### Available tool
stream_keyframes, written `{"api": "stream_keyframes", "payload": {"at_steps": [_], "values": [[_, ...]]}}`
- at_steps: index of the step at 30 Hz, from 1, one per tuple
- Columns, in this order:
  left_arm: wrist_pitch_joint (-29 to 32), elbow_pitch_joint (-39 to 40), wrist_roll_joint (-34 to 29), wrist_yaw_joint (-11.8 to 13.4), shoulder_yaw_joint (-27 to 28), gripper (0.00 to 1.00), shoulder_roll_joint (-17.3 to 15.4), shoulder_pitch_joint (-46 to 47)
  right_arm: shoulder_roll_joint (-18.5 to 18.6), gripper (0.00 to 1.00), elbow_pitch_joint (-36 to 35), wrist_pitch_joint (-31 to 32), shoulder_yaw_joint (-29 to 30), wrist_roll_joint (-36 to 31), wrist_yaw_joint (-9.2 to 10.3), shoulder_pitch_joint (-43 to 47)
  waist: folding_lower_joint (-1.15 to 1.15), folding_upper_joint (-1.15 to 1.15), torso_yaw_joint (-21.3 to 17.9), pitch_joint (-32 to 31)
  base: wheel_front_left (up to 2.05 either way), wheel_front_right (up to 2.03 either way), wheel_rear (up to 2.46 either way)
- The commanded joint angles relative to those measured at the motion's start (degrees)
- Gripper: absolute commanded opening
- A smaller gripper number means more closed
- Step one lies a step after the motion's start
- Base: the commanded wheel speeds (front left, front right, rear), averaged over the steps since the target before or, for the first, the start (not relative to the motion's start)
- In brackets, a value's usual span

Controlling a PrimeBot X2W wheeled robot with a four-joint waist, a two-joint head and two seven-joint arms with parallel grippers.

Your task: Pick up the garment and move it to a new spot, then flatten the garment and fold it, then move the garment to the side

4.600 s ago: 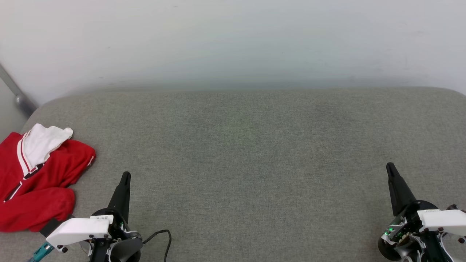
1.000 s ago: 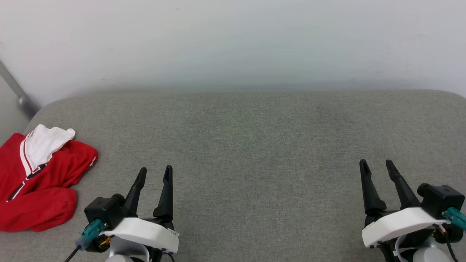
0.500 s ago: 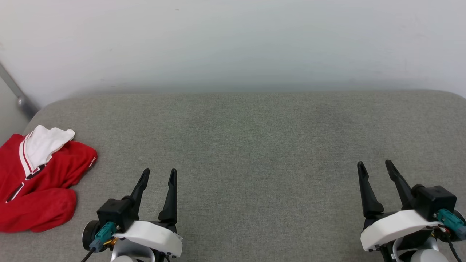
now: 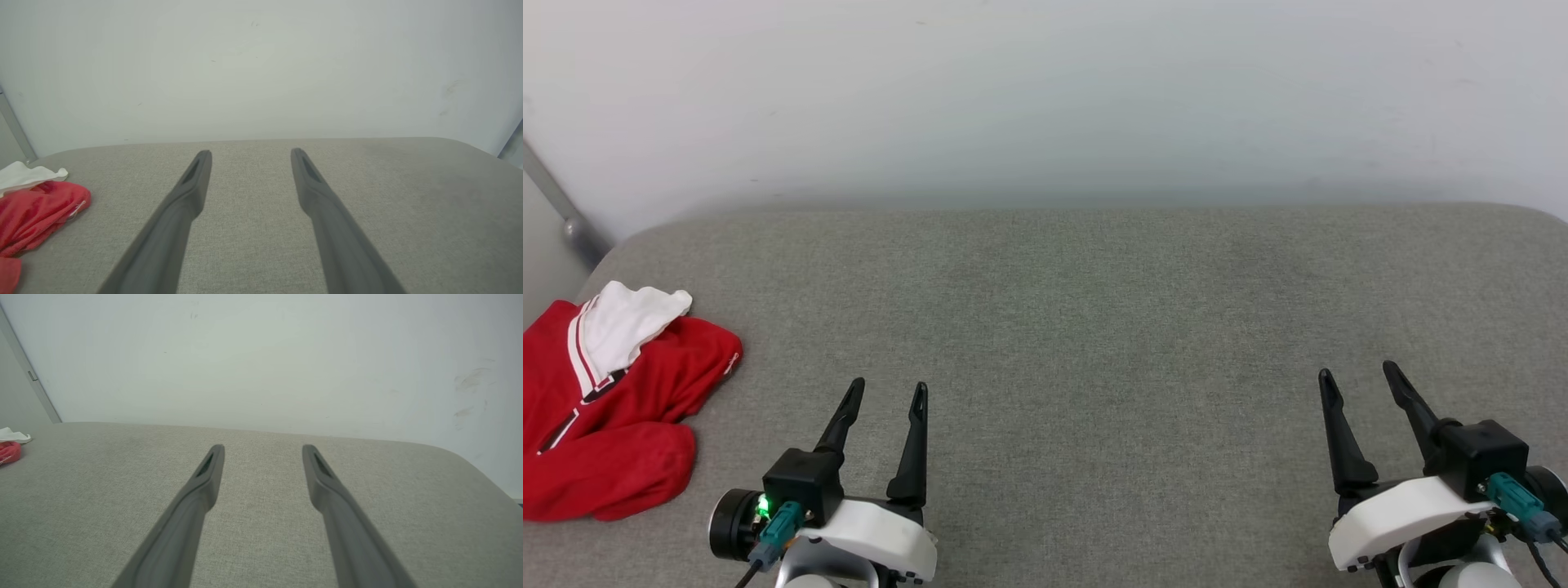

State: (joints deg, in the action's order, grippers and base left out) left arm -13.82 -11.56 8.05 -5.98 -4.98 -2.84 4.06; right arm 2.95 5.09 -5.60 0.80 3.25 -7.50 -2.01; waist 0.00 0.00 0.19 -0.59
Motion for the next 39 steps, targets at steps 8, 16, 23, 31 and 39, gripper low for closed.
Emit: {"api": "stream_keyframes", "payload": {"at_steps": [8,16,23,31,39], "values": [[-1.14,-0.49,-3.25,0.40,-0.29,1.00,-0.15,0.75,-0.11,1.00,-0.17,-0.99,-0.05,-2.83,0.02,0.38,0.00,0.00,-0.08,0.12,0.00,0.00,0.00],[-1.46,-0.90,-3.23,0.42,0.01,1.00,-0.12,0.78,-0.12,1.00,0.50,-1.39,0.36,-2.55,0.02,0.43,0.00,0.00,-0.04,0.19,0.00,0.00,0.00],[-1.40,-1.33,-2.35,0.85,0.38,1.00,-0.11,0.88,-0.12,1.00,1.66,-2.12,1.14,-0.51,0.02,-0.14,0.00,0.00,0.07,0.21,0.00,0.00,0.00],[-1.40,-1.54,-1.75,1.42,0.44,1.00,-0.11,1.41,-0.12,1.00,2.05,-2.29,0.76,-0.92,0.02,-0.17,0.00,0.00,1.59,0.39,0.00,0.00,0.00],[-1.40,-1.94,-1.05,2.21,1.23,1.00,-0.10,1.87,-0.12,1.00,0.94,-1.42,-0.73,-2.10,0.02,-0.10,0.00,0.00,7.96,0.78,0.00,0.00,0.00]]}}
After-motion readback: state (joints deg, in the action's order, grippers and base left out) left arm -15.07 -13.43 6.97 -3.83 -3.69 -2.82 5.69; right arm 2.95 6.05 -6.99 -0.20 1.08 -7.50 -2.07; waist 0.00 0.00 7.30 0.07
